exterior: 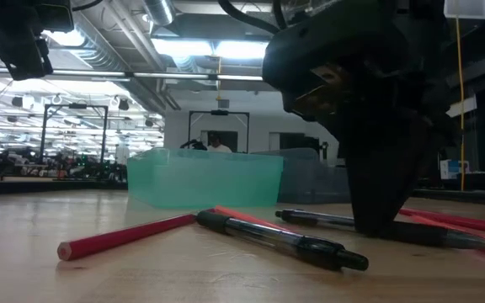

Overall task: Sort pens & pencils
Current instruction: Put the right black pen into the black bin

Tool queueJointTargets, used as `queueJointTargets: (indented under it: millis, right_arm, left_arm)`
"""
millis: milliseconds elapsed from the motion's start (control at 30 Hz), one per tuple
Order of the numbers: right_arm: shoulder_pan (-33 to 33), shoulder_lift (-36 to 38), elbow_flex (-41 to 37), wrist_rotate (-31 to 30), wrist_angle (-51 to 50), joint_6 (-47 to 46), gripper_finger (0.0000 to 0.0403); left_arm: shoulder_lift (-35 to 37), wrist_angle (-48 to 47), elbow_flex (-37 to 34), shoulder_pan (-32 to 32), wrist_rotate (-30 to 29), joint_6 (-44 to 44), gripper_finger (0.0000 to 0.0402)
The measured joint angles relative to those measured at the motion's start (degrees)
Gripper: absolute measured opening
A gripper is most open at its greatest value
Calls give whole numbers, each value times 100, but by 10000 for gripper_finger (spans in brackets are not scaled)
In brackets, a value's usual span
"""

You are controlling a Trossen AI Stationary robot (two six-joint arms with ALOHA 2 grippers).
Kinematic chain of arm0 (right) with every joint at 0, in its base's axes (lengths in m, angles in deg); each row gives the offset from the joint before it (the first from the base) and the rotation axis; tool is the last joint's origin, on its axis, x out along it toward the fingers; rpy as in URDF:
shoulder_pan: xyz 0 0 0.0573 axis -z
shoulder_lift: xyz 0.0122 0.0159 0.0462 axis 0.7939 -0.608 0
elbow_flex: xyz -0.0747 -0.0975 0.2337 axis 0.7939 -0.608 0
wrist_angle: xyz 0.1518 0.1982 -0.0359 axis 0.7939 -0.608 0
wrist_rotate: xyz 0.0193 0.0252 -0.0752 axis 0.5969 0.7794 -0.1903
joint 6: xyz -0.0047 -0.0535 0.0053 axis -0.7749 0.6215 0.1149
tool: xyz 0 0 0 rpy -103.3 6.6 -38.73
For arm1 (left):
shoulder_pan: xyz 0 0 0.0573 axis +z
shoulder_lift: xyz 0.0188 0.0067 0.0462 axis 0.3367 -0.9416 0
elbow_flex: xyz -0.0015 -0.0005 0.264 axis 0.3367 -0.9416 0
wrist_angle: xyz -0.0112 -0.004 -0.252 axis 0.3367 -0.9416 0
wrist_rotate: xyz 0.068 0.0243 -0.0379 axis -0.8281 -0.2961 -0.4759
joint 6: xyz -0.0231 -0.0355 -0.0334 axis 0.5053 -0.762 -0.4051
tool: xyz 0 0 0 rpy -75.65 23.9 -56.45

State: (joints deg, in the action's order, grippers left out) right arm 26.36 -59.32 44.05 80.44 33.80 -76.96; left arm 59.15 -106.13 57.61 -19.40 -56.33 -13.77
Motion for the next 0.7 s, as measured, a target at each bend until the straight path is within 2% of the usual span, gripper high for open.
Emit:
queueJointTargets:
  millis: [700]
  right_arm:
    - [194,7,-138,-180,-5,450,38]
  left_arm:
    - [1,0,0,0,-34,2,43]
